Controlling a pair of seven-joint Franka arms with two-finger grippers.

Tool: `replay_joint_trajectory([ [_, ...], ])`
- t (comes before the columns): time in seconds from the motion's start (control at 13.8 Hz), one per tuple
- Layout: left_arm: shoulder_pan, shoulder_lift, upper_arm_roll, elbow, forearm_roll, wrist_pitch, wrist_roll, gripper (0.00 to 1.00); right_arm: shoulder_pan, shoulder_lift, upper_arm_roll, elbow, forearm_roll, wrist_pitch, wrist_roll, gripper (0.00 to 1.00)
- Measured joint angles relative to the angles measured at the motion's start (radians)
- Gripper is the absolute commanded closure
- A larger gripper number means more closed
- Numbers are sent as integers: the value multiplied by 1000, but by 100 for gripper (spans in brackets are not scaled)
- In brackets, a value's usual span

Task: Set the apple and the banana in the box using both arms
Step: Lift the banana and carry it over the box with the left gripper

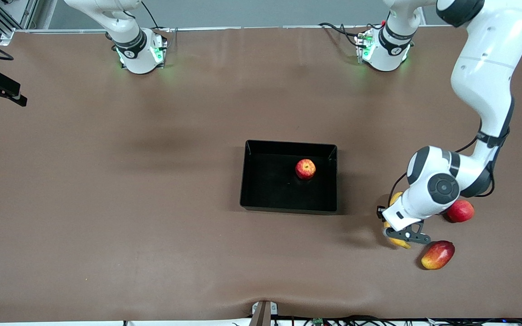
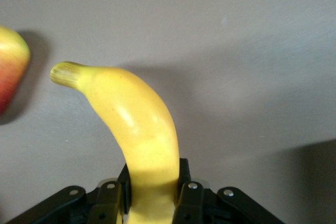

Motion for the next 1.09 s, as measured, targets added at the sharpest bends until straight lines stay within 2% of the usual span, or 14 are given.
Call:
replay_joint_trajectory([
  [0.22, -5, -76, -89, 19, 0, -97, -3, 100, 0, 0, -1, 0, 0, 0, 0, 0],
  [0.36, -32, -90, -146, 41, 0, -146, -33, 100, -1, 0, -2, 0, 0, 0, 0, 0],
  [0.51, -88, -90, -175, 65, 0, -190, -124, 100, -1, 0, -3, 0, 0, 0, 0, 0],
  [0.94, -344, -51, -176, 119, -1, -217, -420, 100, -2, 0, -4, 0, 0, 0, 0, 0],
  [1.09, -442, -14, -134, 157, -1, -214, -474, 100, -2, 0, -4, 0, 0, 0, 0, 0],
])
